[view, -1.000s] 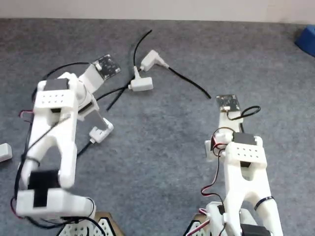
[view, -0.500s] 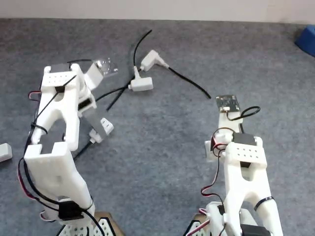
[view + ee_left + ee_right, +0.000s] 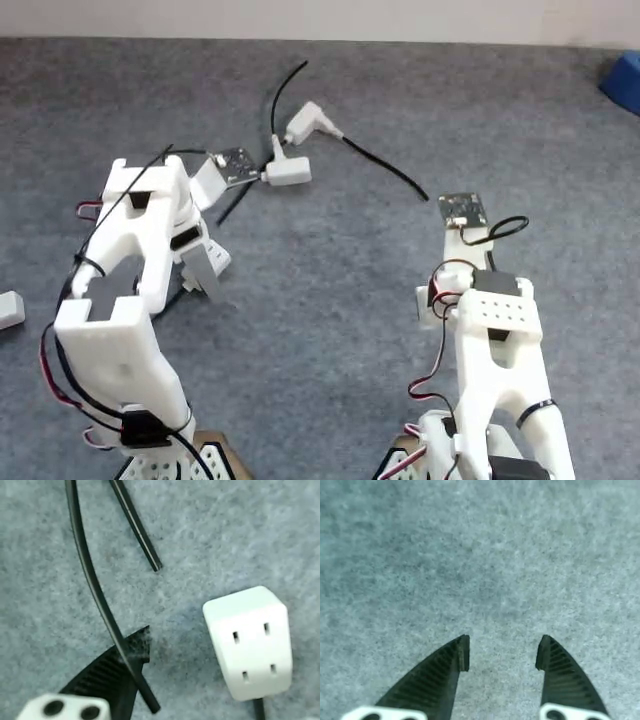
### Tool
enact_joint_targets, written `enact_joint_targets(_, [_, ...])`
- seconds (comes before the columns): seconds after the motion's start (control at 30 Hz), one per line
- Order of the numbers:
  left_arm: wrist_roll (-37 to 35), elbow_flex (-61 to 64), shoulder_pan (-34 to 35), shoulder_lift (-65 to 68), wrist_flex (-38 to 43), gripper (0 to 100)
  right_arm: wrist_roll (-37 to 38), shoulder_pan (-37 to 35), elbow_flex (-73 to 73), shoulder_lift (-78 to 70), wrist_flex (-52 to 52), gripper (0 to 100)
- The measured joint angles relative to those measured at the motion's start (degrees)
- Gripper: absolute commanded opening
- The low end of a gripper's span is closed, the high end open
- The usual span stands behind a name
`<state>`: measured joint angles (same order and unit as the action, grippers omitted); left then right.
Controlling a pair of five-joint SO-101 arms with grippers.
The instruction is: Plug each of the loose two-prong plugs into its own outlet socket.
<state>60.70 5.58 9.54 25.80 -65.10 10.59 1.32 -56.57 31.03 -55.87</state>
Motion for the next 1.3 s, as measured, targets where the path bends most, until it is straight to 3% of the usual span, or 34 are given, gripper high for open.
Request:
enact_joint_targets(0.2, [0.0,0.8,-0.5,-0.1,0.3,33,0.0,0.0,0.0,0.0,0.0,22.1])
enact_joint_targets(0.4, [0.0,0.8,-2.9,-0.1,-2.5,20,0.0,0.0,0.0,0.0,0.0,22.1])
enact_joint_targets(0.7, [0.4,0.8,-10.5,0.0,-8.9,18,0.0,0.0,0.0,0.0,0.0,22.1])
enact_joint_targets(1.3, [0.0,0.9,-36.5,0.4,-20.0,16,0.4,-1.6,0.0,0.0,0.0,22.1])
